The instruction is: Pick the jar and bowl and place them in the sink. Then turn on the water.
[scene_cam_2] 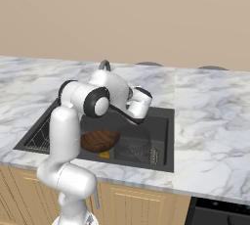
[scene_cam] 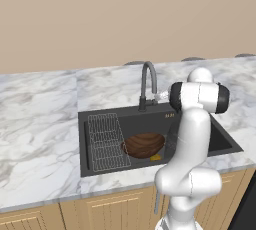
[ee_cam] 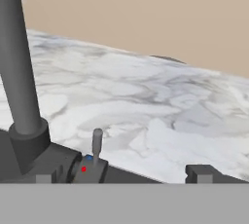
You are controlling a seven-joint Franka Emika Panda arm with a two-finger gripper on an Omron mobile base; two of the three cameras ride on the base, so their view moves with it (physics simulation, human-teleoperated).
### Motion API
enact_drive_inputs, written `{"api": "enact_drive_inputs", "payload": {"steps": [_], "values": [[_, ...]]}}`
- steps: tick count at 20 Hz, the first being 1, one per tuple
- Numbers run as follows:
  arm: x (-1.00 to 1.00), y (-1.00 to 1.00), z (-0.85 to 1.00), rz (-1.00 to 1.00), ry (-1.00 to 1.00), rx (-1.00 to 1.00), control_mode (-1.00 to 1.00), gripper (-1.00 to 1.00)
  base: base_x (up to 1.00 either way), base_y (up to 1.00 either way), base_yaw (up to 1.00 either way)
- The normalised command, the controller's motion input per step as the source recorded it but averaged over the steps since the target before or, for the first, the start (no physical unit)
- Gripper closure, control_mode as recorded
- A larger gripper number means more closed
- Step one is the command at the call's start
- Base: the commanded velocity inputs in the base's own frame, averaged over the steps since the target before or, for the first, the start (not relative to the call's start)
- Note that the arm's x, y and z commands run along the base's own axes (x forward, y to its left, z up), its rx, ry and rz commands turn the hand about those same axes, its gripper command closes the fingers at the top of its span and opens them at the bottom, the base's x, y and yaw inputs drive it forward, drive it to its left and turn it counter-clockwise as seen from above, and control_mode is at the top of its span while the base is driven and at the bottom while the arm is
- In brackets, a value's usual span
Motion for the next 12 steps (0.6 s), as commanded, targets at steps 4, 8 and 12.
{"api": "enact_drive_inputs", "payload": {"steps": [4, 8, 12], "values": [[0.00, 0.00, -0.41, 0.16, 0.00, 0.00, -1.00, -1.00, 0.00, 0.00, 0.00], [0.00, 0.00, -0.22, 0.13, 0.00, 0.00, -1.00, -1.00, 0.00, 0.00, 0.00], [0.30, -0.01, -0.01, 0.10, 0.00, 0.12, -1.00, -1.00, 0.00, 0.00, 0.00]]}}
